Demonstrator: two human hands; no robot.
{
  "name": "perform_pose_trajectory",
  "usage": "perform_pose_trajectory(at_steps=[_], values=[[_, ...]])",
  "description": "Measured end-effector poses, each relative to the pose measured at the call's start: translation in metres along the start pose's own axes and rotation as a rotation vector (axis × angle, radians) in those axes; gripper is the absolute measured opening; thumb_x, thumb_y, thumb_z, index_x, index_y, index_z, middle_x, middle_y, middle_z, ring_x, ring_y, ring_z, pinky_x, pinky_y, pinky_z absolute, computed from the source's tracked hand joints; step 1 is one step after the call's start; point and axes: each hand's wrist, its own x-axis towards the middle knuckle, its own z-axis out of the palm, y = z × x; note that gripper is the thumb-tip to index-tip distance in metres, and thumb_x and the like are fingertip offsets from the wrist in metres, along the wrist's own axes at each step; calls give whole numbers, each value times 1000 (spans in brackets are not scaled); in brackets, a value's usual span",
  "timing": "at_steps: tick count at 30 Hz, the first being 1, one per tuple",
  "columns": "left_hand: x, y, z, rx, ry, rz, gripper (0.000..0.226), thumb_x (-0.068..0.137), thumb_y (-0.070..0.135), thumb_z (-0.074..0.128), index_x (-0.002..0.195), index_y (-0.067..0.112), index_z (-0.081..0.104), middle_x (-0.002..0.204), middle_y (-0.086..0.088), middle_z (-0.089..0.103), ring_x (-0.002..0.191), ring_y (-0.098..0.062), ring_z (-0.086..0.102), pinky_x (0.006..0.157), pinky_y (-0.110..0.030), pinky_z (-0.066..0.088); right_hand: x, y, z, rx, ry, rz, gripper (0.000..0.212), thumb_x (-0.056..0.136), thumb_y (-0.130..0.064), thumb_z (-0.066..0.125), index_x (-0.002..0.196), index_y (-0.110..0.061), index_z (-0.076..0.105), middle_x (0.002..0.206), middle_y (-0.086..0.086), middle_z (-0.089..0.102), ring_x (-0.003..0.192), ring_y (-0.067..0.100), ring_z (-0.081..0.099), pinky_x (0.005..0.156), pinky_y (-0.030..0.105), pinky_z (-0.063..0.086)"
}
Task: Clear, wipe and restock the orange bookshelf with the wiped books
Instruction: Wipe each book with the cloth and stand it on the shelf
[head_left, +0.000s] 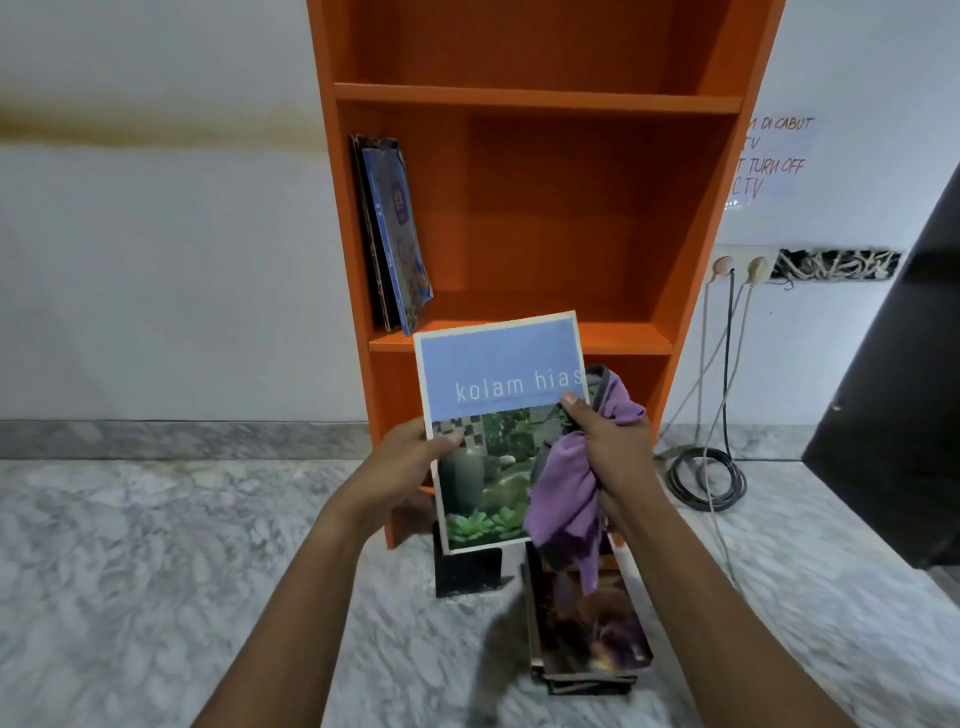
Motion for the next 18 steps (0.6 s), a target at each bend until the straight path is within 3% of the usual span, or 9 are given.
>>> perform_pose_trajectory(at_steps=[3, 6, 9, 13, 16, 18], values=[[4, -5, -8, 94, 43, 57, 19, 96, 6, 65, 111, 17, 68, 111, -24, 69, 97, -40, 69, 81, -55, 59, 13, -10, 9, -29, 15, -101, 12, 96, -9, 70, 101, -17, 76, 100, 7, 80, 89, 18, 75, 79, 31, 61], [15, 5, -9, 171, 145, 191, 21, 92, -1, 68, 100, 18, 70, 89, -12, 74, 78, -29, 72, 66, -43, 63, 35, -15, 18, -67, 25, -121, 2, 95, -12, 71, 97, -12, 73, 86, 10, 76, 78, 15, 69, 76, 34, 58], [37, 18, -16, 203, 217, 286, 18, 89, 4, 73, 99, 19, 73, 81, -1, 74, 68, -15, 70, 58, -34, 59, 68, -14, 32, -169, 23, -112, 14, 95, -25, 73, 106, -17, 71, 94, 11, 74, 84, 21, 68, 80, 41, 56], [72, 41, -29, 235, 295, 364, 14, 91, 12, 74, 101, 21, 70, 91, 4, 74, 77, -8, 72, 60, -26, 59, 108, -24, 61, -478, 98, -279, 25, 95, -33, 71, 117, -22, 68, 108, 4, 73, 97, 26, 67, 80, 40, 54], [109, 67, -39, 280, 389, 429, 13, 91, 16, 75, 99, 24, 68, 95, 6, 73, 84, -13, 73, 67, -34, 63, 137, -28, 83, -551, 182, -329, 29, 96, -29, 70, 123, -19, 67, 109, 10, 70, 98, 31, 64, 78, 38, 50], [142, 84, -46, 304, 481, 440, 12, 90, 18, 75, 100, 22, 68, 96, 6, 72, 86, -13, 71, 63, -30, 62, 156, -28, 100, -546, 173, -316, 38, 96, -32, 69, 132, -19, 63, 113, 10, 69, 103, 31, 64, 82, 40, 51]])
